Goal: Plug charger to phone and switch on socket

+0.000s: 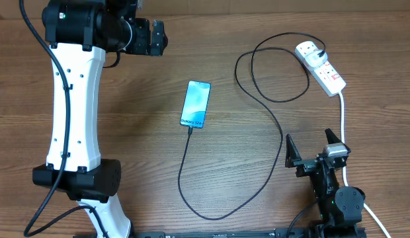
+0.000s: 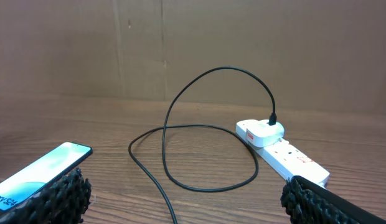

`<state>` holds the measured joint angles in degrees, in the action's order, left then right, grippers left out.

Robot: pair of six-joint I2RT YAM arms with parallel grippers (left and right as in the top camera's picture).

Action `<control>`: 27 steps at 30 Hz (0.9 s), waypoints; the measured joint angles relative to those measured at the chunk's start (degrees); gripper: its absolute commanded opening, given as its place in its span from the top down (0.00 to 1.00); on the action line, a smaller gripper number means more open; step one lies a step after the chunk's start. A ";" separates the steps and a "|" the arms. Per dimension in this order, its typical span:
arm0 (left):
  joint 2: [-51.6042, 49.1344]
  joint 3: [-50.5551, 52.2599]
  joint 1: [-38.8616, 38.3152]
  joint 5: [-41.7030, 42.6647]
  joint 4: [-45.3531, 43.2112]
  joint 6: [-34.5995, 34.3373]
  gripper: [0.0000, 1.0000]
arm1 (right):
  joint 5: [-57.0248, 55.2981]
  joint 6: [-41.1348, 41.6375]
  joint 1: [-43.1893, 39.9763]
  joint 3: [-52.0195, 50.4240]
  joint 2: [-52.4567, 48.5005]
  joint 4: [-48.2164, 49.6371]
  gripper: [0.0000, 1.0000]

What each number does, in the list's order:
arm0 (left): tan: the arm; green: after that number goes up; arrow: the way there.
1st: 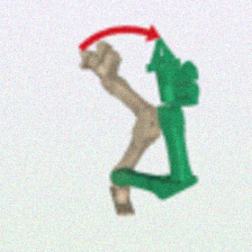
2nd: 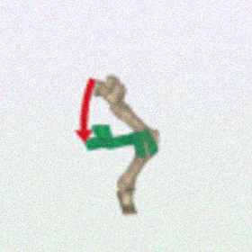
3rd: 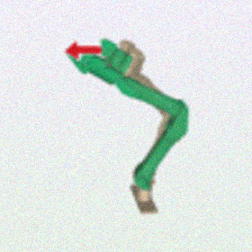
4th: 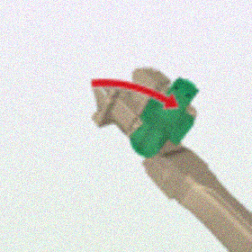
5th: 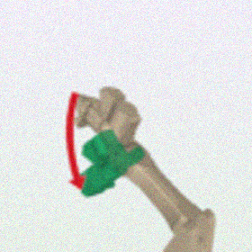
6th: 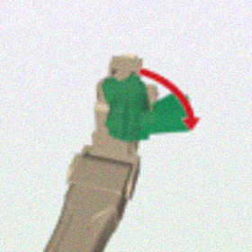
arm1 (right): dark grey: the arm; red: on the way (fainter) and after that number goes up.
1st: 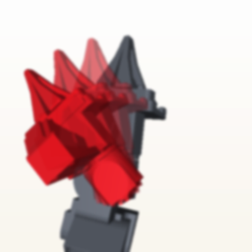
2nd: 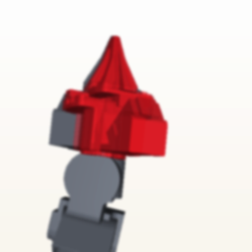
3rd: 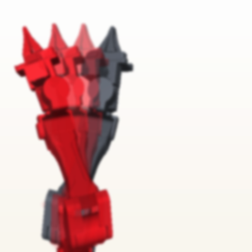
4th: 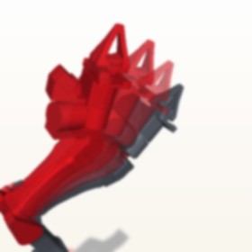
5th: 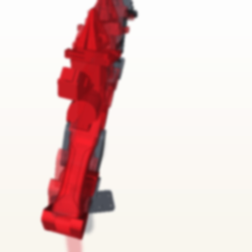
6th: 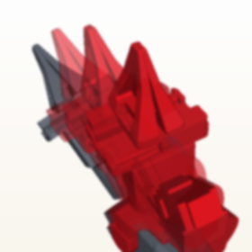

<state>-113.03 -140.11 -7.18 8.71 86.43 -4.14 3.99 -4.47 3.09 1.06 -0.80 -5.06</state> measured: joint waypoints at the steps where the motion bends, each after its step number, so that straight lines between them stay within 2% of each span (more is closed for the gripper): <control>1: 0.00 0.00 0.00 0.00 0.31 0.00 0.00 | 0.00 0.00 0.00 0.00 0.00 0.02 0.00; 6: 1.88 5.16 0.00 -0.63 -1.57 0.00 0.00 | -0.04 -0.02 0.00 0.00 0.00 0.02 0.00; 9: 6.51 14.53 0.00 -0.90 -7.48 -0.02 0.00 | 0.00 -0.02 0.00 0.00 0.00 -0.02 0.00; 11: 11.69 24.13 -0.02 -1.14 -15.39 -0.02 0.00 | -0.07 -0.02 0.00 0.00 0.00 0.09 0.00; 13: 16.90 32.57 0.00 -1.38 -19.56 -0.02 0.00 | -0.15 0.00 0.02 0.00 0.00 0.07 0.00; 16: 24.13 42.64 0.00 -1.64 -22.27 -0.02 0.00 | -0.22 0.00 0.00 0.00 0.02 0.07 0.00; 21: 33.31 53.53 0.00 -4.44 -23.12 -0.02 0.00 | -0.24 0.00 0.02 0.00 0.02 0.09 0.00; 27: 45.05 66.79 0.96 -7.08 -32.37 -0.02 0.00 | -0.35 -0.02 0.00 0.00 0.02 0.11 0.00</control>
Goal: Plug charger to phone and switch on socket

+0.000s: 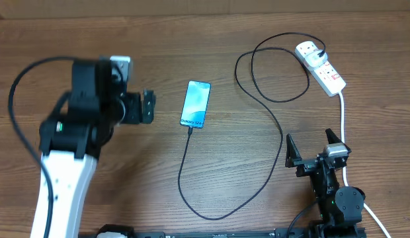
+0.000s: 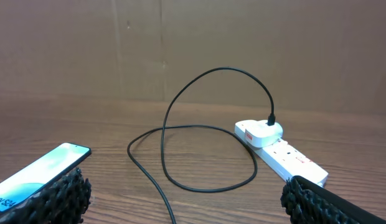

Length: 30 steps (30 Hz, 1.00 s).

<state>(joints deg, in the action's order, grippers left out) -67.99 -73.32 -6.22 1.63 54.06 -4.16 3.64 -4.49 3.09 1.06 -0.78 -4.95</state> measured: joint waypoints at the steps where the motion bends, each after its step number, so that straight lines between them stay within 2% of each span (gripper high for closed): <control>1: 2.25 2.38 0.35 -0.22 -2.14 0.00 0.00 | -0.02 0.00 0.00 0.00 0.00 0.00 0.00; 5: 10.80 10.27 1.03 -0.68 -8.13 0.00 0.00 | -0.04 0.02 0.00 0.00 0.04 -0.02 0.00; 8: 14.86 13.92 1.07 -0.79 -8.72 0.00 0.00 | -0.04 0.00 0.00 0.00 0.04 -0.04 0.00; 21: 18.29 18.16 1.14 -1.05 -9.05 0.04 0.00 | -0.04 -0.02 0.02 0.00 0.04 -0.02 0.00; 30: 34.07 27.45 1.27 -3.04 -14.14 1.22 0.00 | -0.07 0.00 0.00 0.00 0.04 0.00 0.00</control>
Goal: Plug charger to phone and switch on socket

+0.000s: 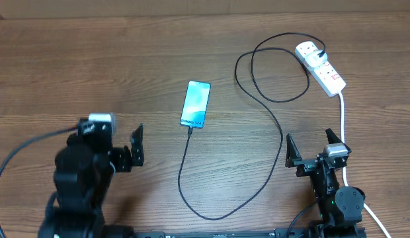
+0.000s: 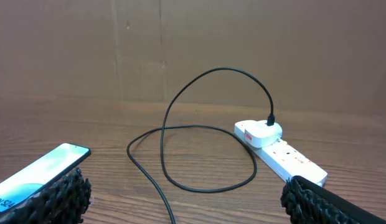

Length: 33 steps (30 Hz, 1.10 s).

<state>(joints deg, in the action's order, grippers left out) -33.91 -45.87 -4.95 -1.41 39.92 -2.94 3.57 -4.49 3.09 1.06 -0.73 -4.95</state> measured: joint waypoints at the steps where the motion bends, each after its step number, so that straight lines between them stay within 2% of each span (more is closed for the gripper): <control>1: 1.20 1.46 0.24 -0.28 -0.92 0.17 0.00 | 0.00 0.00 0.00 0.00 0.00 -0.04 0.00; 17: 21.97 19.96 9.90 1.44 -10.03 0.57 0.00 | 0.04 0.02 0.00 0.00 0.00 -0.02 0.00; 25: 29.24 28.55 10.29 2.99 -19.91 0.57 0.00 | 0.00 0.00 0.00 0.00 0.00 -0.02 0.00; 33: 31.76 35.54 10.32 3.34 -30.45 0.55 0.00 | 0.02 0.04 0.02 0.00 0.00 0.00 0.00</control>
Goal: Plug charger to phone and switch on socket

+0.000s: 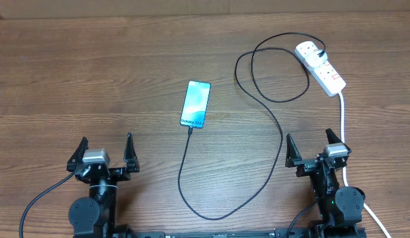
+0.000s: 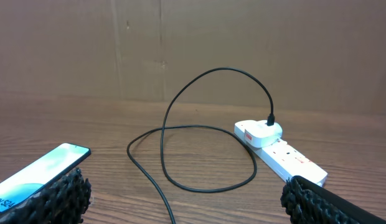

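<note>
The phone (image 1: 196, 104) lies flat mid-table with its screen lit blue; it also shows in the right wrist view (image 2: 40, 168). A black cable (image 1: 268, 119) meets the phone's near end, curves round the table and loops up to the charger plug (image 1: 309, 51) seated in the white socket strip (image 1: 327, 73) at the far right. My left gripper (image 1: 104, 149) rests open at the front left, well short of the phone. At the front right my right gripper (image 1: 315, 147) stands open, its fingers (image 2: 62, 196) framing the strip (image 2: 286, 158) and plug (image 2: 260, 132).
The strip's white lead (image 1: 342, 125) runs down the right side past my right arm's base (image 1: 337, 198). A brown board wall (image 2: 193, 43) stands behind the wooden table (image 1: 92, 73).
My left arm has drawn back from its raised pose at the front left to a folded rest at its base, gripper open. Phone, cable, strip and right gripper are where they were.
My left gripper was first at the table's far left corner, then level with the phone on its left, then nearer the front edge, and now rests at its base. The phone stayed lit with the cable at its end, and the right arm never moved.
</note>
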`<state>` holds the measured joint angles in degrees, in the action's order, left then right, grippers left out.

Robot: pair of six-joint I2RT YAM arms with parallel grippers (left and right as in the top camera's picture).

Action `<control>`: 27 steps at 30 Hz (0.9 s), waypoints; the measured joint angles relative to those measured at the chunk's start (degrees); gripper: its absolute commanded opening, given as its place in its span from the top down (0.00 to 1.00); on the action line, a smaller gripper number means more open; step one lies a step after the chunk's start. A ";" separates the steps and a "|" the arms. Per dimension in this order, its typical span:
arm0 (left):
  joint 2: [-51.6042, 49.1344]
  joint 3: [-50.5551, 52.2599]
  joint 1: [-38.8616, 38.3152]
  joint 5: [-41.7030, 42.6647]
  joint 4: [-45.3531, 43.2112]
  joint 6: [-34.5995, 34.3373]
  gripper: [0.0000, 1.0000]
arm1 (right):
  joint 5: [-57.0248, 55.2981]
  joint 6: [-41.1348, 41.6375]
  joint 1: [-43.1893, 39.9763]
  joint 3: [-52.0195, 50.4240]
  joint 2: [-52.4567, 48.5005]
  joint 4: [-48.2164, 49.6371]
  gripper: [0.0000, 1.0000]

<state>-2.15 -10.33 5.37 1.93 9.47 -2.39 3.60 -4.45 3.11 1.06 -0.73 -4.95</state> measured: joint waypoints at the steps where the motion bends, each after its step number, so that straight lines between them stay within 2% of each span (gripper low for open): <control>1: 0.42 1.01 -0.02 0.00 -1.31 -0.02 0.00 | 0.00 -0.04 -0.02 0.00 0.00 -0.02 0.00; 12: 1.20 8.96 -0.02 -1.38 -9.09 -1.60 0.00 | 0.02 -0.02 -0.02 0.00 0.00 -0.02 0.00; 27: 1.25 9.77 -0.02 -4.35 -5.16 -2.95 0.00 | 0.00 -0.04 -0.02 0.00 0.00 0.00 0.00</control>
<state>-0.91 -0.56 5.34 -2.42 4.32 -5.34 3.60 -4.49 3.09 1.06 -0.73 -4.95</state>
